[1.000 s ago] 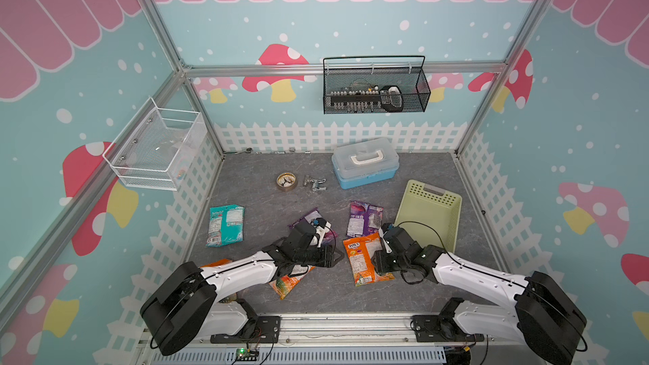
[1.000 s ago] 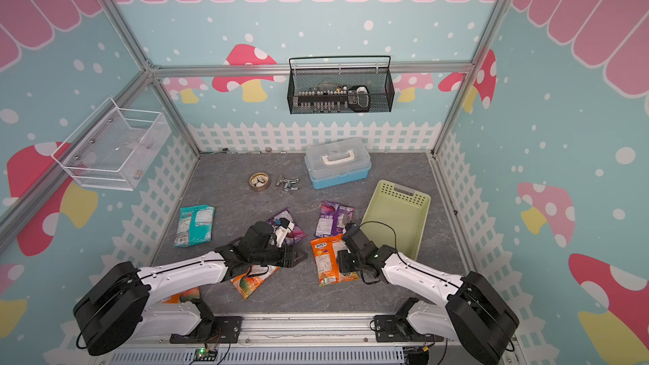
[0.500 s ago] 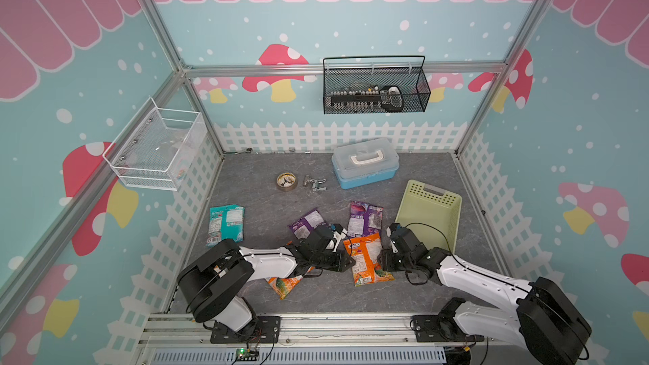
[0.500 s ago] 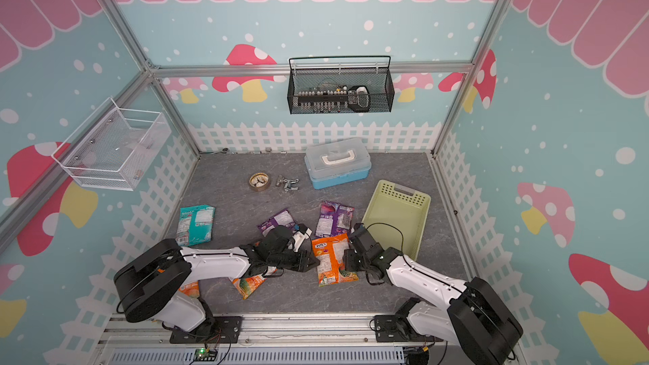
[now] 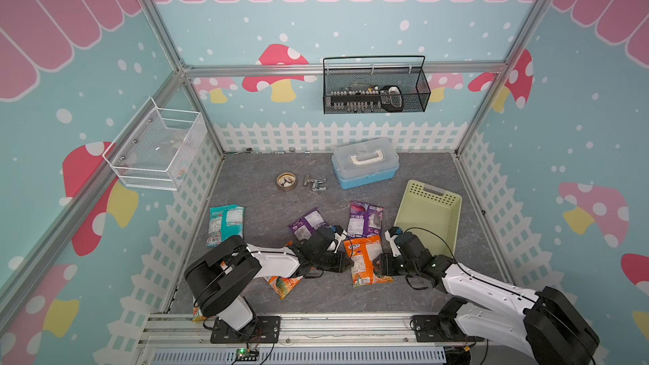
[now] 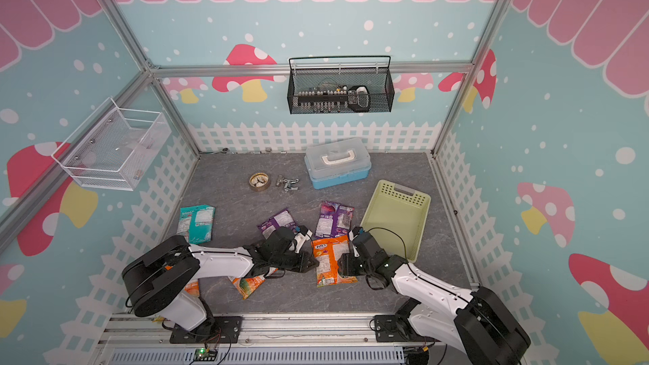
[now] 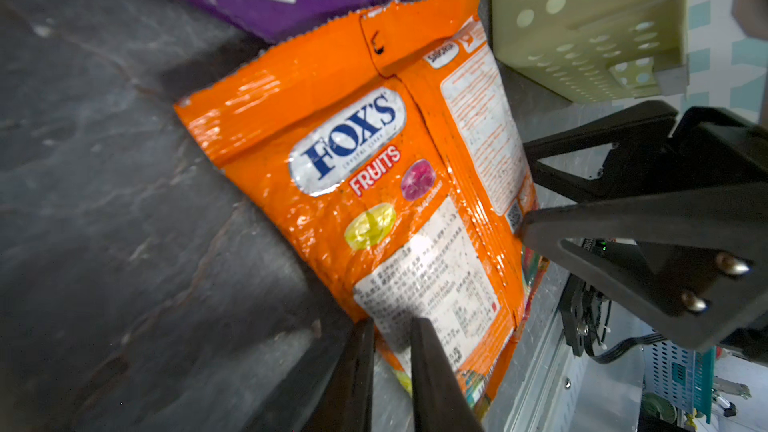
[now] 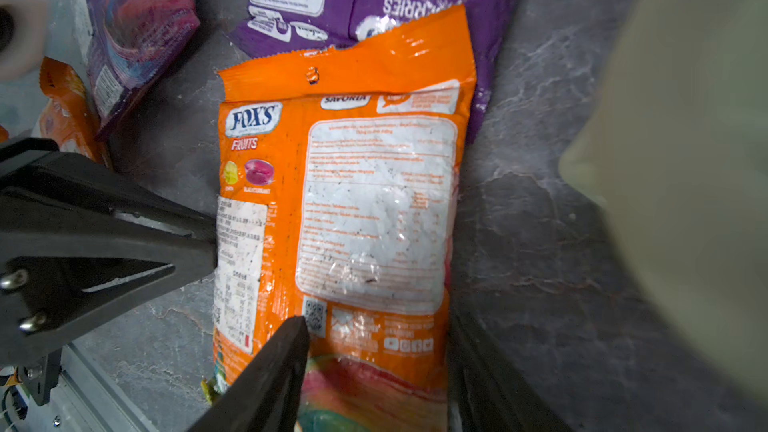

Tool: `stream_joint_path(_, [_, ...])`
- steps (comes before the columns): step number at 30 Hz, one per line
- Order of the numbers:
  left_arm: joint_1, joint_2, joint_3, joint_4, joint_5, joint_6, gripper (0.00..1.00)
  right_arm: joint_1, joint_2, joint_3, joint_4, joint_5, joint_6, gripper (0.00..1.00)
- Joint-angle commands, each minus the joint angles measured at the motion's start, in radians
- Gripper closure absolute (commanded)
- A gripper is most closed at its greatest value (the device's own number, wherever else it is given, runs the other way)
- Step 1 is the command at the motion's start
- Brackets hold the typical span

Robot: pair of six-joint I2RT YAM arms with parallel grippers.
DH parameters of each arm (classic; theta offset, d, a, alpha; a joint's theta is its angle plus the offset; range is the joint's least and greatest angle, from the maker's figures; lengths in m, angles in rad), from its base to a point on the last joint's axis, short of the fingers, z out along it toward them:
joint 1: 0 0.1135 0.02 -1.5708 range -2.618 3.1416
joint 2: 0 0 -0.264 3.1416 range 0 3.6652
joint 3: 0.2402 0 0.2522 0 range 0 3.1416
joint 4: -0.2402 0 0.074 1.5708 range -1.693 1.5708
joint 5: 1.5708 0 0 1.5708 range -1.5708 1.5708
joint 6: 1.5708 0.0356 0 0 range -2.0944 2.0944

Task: Put the candies in the basket
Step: Pick up the candy at the center of the board.

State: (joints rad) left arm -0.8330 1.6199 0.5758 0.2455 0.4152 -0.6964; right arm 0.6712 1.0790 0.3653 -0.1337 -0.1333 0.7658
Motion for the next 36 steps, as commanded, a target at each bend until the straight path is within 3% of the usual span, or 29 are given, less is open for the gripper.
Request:
stream_joint_path(1, [-0.006, 0.027, -0.011, -0.005, -0.020, 0.001, 0.82, -0.002, 0.006, -0.014, 0.049, -0.017, 0.010, 0.39])
stream_joint_path(4, [-0.007, 0.037, -0.013, -0.005, -0.020, 0.001, 0.84, -0.002, 0.006, -0.022, 0.076, -0.042, 0.009, 0.41])
stream_joint_path(10, [-0.006, 0.041, -0.011, -0.022, -0.034, -0.003, 0.87, -0.002, -0.082, -0.048, 0.138, -0.071, 0.018, 0.67])
stream_joint_path(16, [-0.006, 0.034, -0.006, -0.030, -0.036, -0.009, 0.87, -0.002, -0.152, -0.035, 0.169, -0.128, -0.034, 0.83])
stream_joint_path(20, [-0.007, 0.009, 0.002, -0.044, -0.030, -0.015, 0.87, -0.002, -0.187, -0.004, 0.152, -0.143, -0.079, 1.00])
stream_joint_path(23, [-0.008, -0.031, 0.017, -0.077, -0.032, -0.017, 0.84, -0.002, -0.207, 0.031, 0.130, -0.138, -0.103, 1.00])
stream_joint_path(31, [-0.002, -0.305, 0.094, -0.275, -0.152, 0.046, 0.65, -0.002, -0.271, 0.175, 0.044, -0.010, -0.164, 1.00])
stream_joint_path(36, [0.014, -0.490, 0.132, -0.379, -0.284, 0.118, 0.37, -0.017, -0.270, 0.270, 0.002, 0.159, -0.198, 1.00])
